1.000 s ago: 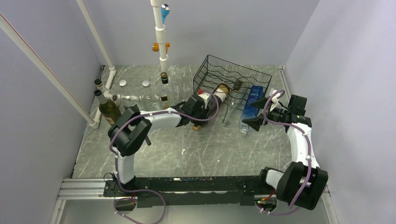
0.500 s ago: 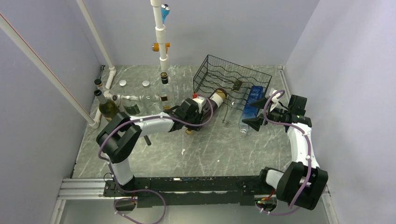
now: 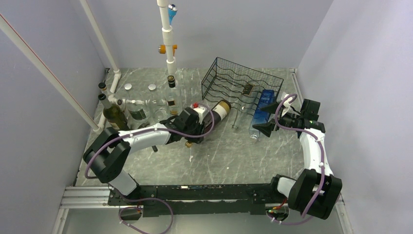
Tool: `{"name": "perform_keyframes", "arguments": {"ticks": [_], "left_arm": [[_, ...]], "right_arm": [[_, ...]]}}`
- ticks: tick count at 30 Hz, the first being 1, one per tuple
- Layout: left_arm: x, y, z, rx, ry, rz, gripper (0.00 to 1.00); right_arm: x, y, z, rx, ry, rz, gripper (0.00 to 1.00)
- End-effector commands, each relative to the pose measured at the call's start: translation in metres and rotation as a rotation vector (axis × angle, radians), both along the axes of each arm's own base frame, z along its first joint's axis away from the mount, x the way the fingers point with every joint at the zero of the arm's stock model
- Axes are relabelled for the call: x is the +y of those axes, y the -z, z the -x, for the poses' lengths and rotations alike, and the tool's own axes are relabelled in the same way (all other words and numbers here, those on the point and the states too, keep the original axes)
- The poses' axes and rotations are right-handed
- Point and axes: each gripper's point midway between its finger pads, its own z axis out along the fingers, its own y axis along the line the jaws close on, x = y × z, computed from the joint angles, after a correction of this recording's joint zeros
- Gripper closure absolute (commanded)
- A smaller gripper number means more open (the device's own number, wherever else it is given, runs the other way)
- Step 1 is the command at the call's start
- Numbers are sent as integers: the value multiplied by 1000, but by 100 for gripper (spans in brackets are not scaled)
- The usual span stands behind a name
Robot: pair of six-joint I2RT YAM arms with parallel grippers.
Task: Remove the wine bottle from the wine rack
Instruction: Pick up the wine bottle from the wine rack.
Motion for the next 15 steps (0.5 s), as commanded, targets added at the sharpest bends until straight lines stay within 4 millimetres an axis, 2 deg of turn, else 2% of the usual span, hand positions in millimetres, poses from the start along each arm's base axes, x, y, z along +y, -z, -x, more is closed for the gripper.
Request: {"name": "perform_keyframes", "arguments": {"ticks": [1, 15], "left_arm": [[-19, -86, -22, -196, -22, 221, 100], [4, -106, 9, -182, 18, 222, 100]], "right_arm": [[2, -10, 3, -64, -24, -5, 0], [2, -11, 4, -70, -26, -5, 0]]}}
